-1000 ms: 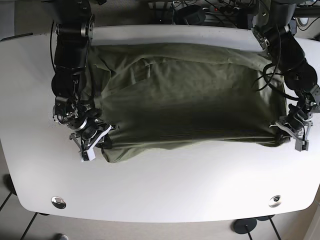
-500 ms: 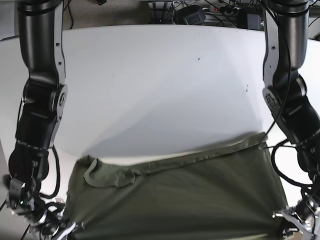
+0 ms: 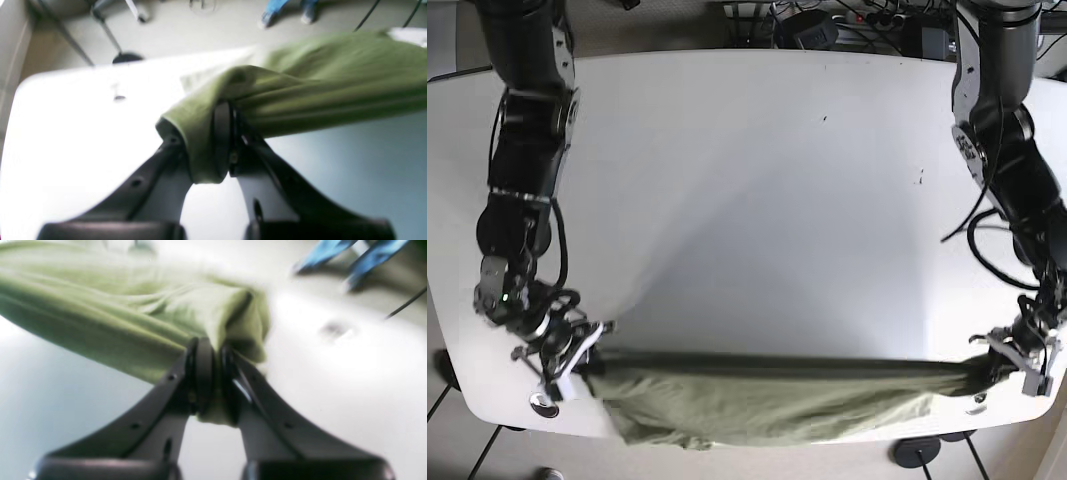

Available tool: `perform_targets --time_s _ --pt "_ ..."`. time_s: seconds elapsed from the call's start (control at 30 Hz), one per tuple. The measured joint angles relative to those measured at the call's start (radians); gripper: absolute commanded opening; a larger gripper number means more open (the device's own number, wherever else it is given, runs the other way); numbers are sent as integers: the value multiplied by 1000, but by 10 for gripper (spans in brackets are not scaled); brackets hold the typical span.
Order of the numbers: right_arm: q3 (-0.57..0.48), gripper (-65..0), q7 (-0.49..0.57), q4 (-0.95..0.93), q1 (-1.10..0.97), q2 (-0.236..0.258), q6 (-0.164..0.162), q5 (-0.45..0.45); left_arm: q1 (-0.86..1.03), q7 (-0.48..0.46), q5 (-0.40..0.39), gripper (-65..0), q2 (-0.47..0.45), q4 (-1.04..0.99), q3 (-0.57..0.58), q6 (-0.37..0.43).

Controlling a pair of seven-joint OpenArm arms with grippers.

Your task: Fold the T-shirt properly

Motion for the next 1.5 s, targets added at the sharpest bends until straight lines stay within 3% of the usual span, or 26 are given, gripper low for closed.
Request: perform_targets --time_s 0.07,0.23,0.3,0.43,0.5,0.77,0.8,0.87,0.9,0.97,1.0,1.03,1.13,1.23,1.33,1.4,1.5 --pt "75 -629 2 48 -150 -45 6 9 153 -1 -1 -650 -5 74 -49 -1" --pt "115 -629 -3 166 -387 -65 27 -2 435 -1 -119 -650 2 171 -139 0" --pt "162 -629 -50 245 -468 -95 25 -4 533 0 -167 -650 3 227 -167 2" --pt "206 -629 -140 415 -587 -108 28 6 704 10 -240 -650 3 352 -225 -2" --pt "246 -628 -192 509 -663 -149 28 8 775 51 -299 -650 4 412 -270 -2" --pt "253 -621 -207 514 -736 -163 27 6 805 53 -314 -647 3 417 -281 -1" --pt "253 -579 -207 511 -737 -163 27 6 802 50 -313 -646 -3 388 -256 0" --pt "254 -431 -207 509 -733 -159 25 -1 788 56 -301 -633 -2 341 -217 2" --pt "259 -298 -207 509 -731 -158 24 -5 768 57 -296 -558 0 316 -200 3" --pt "300 -144 -208 517 -731 -161 24 -4 743 49 -254 -358 -3 307 -196 3" --pt "341 -133 -216 543 -734 -163 24 25 744 47 -248 -269 -5 307 -203 6" --pt "362 -135 -214 559 -734 -159 24 78 747 49 -248 -253 -3 307 -217 7" --pt "420 -135 -211 571 -731 -148 28 241 759 55 -235 -253 0 359 -245 10" --pt "447 -135 -245 564 -734 -92 26 356 764 46 -247 -253 -8 450 -248 10" --pt "425 -135 -264 557 -733 -82 24 373 784 54 -237 -253 0 459 -225 10" --pt "344 -135 -260 536 -719 -71 24 373 789 54 -230 -254 -2 452 -177 10" --pt "308 -135 -259 421 -648 -74 23 380 816 43 -242 -254 40 459 -142 10"
